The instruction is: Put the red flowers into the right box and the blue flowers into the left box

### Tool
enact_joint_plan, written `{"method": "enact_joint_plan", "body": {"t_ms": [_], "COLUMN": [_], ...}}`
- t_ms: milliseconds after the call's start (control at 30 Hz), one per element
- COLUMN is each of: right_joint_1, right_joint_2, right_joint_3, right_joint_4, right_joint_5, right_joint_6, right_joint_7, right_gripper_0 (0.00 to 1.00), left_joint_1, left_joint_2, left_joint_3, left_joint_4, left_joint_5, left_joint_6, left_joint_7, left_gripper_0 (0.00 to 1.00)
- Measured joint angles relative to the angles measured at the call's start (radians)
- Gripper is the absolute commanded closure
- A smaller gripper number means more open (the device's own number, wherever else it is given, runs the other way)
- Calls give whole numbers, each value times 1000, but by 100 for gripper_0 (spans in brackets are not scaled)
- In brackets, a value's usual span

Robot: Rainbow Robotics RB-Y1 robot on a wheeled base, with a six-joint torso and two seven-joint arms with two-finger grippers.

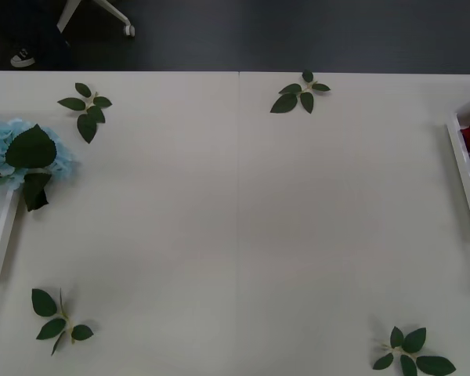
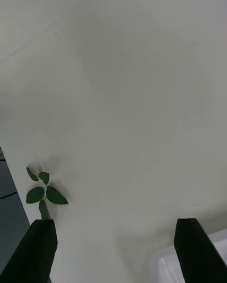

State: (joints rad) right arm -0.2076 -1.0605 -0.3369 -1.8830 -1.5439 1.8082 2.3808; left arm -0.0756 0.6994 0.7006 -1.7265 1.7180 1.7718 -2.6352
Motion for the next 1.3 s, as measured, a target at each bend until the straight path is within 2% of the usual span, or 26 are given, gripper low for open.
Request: {"method": "enact_joint_plan", "body": {"t_ms": [233, 500, 667, 900, 1300], "right_joint_1": [-2, -2, 1, 37, 48], "right_joint_2": [80, 106, 133, 145, 145], "right_joint_3": [-19, -19, -19, -19, -19], "right_joint_4": [-124, -256, -267, -267, -267], "right_joint_5": [0, 0, -16, -15, -8], "right_joint_6": [53, 98, 98, 98, 98], "right_joint_7": [0, 26, 157, 225, 233], "right_gripper_0": [27, 27, 27, 27, 27], "left_joint_1": [0, 0, 0, 0, 0], "left_joint_2": [0, 0, 0, 0, 0], "left_joint_3": [0, 0, 0, 0, 0], "left_joint_4": [0, 0, 0, 0, 0], "left_joint_5": [0, 0, 0, 0, 0], "left_joint_6": [0, 0, 0, 0, 0], "left_joint_7": [0, 0, 0, 0, 0], "left_gripper_0": [0, 0, 0, 0, 0]}}
